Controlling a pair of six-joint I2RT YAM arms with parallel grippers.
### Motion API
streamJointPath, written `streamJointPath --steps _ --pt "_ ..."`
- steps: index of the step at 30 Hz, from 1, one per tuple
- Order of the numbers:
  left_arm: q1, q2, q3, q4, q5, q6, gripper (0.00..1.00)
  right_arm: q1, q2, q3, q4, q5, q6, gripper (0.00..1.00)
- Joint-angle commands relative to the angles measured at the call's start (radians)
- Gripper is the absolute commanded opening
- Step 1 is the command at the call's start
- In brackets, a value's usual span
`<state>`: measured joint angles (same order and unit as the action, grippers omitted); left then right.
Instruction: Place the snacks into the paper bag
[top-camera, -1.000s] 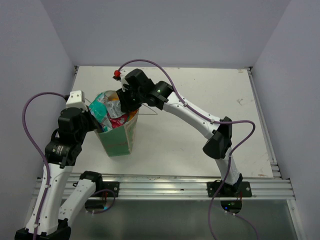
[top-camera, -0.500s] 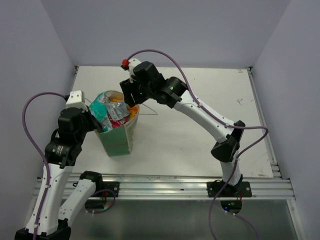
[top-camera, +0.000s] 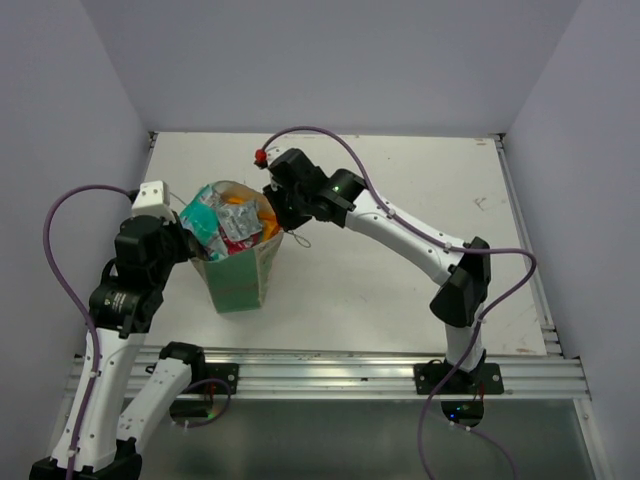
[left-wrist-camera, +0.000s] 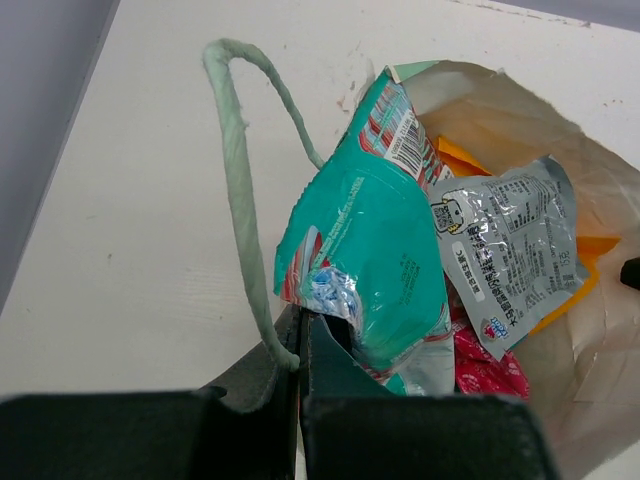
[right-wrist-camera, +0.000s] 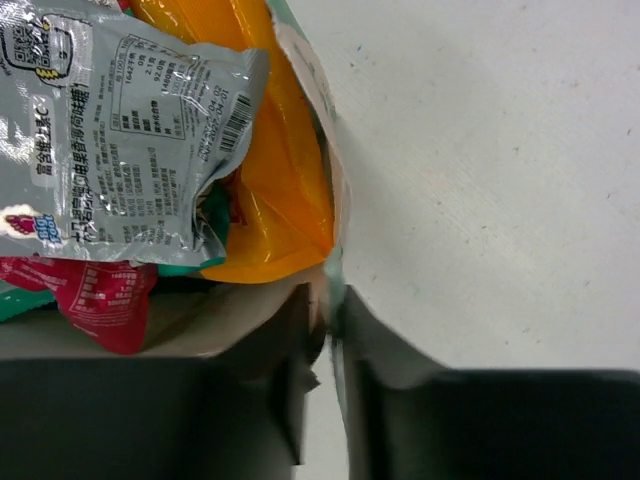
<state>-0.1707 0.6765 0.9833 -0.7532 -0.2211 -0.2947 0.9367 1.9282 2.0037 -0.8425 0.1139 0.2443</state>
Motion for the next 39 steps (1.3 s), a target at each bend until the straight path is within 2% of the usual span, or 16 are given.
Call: streamJointPath --steps 1,2,5,11,14,17,21,24,27,28,30,31,32,34,39 --pt "0.0 -0.011 -0.012 0.038 0.041 0.0 0.0 -0.006 -0.037 0.001 0.022 -0.017 0.015 0.11" --pt "0.0 -0.011 -0.018 0.043 0.052 -0.003 0.0 -0.006 -0.037 0.001 0.022 -0.016 0.016 0.0" --pt "0.0 -0.009 -0.009 0.067 0.097 -0.017 0.0 -0.006 -0.064 0.007 0.002 0.038 0.007 0.0" --pt "0.0 0.005 0.014 0.115 0.244 -0.101 0.0 -0.013 -0.097 0.211 -0.194 0.164 -0.011 0.0" --pt "-0.001 0.017 0.026 0.136 0.267 -0.122 0.0 -0.015 -0.139 0.268 -0.26 0.222 -0.007 0.0" --pt "-0.004 0.024 0.043 0.176 0.282 -0.144 0.0 -0.032 -0.179 0.262 -0.299 0.262 0.004 0.0" --pt "-0.023 0.055 0.04 0.225 0.295 -0.173 0.0 -0.077 -0.286 0.135 -0.311 0.294 0.023 0.0" --pt "-0.087 0.077 0.005 0.287 0.266 -0.214 0.0 -0.119 -0.345 0.022 -0.296 0.294 0.033 0.0" --pt "-0.241 0.119 -0.012 0.339 0.152 -0.248 0.0 -0.165 -0.412 -0.073 -0.268 0.283 0.036 0.0" --pt "-0.341 0.136 -0.012 0.351 0.084 -0.254 0.0 -0.173 -0.435 -0.092 -0.251 0.283 0.035 0.0" --pt "-0.448 0.202 0.006 0.374 0.002 -0.256 0.0 -0.19 -0.451 -0.15 -0.233 0.277 0.032 0.0" --pt "-0.542 0.224 0.015 0.376 -0.07 -0.256 0.0 -0.194 -0.457 -0.169 -0.213 0.276 0.029 0.0" --pt "-0.578 0.262 0.032 0.385 -0.092 -0.253 0.0 -0.199 -0.465 -0.187 -0.202 0.271 0.027 0.0" --pt "-0.631 0.288 0.038 0.391 -0.122 -0.25 0.0 -0.207 -0.469 -0.249 -0.159 0.257 0.027 0.0" --pt "-0.645 0.313 0.023 0.425 -0.13 -0.247 0.0 -0.219 -0.482 -0.403 -0.095 0.221 0.035 0.0"
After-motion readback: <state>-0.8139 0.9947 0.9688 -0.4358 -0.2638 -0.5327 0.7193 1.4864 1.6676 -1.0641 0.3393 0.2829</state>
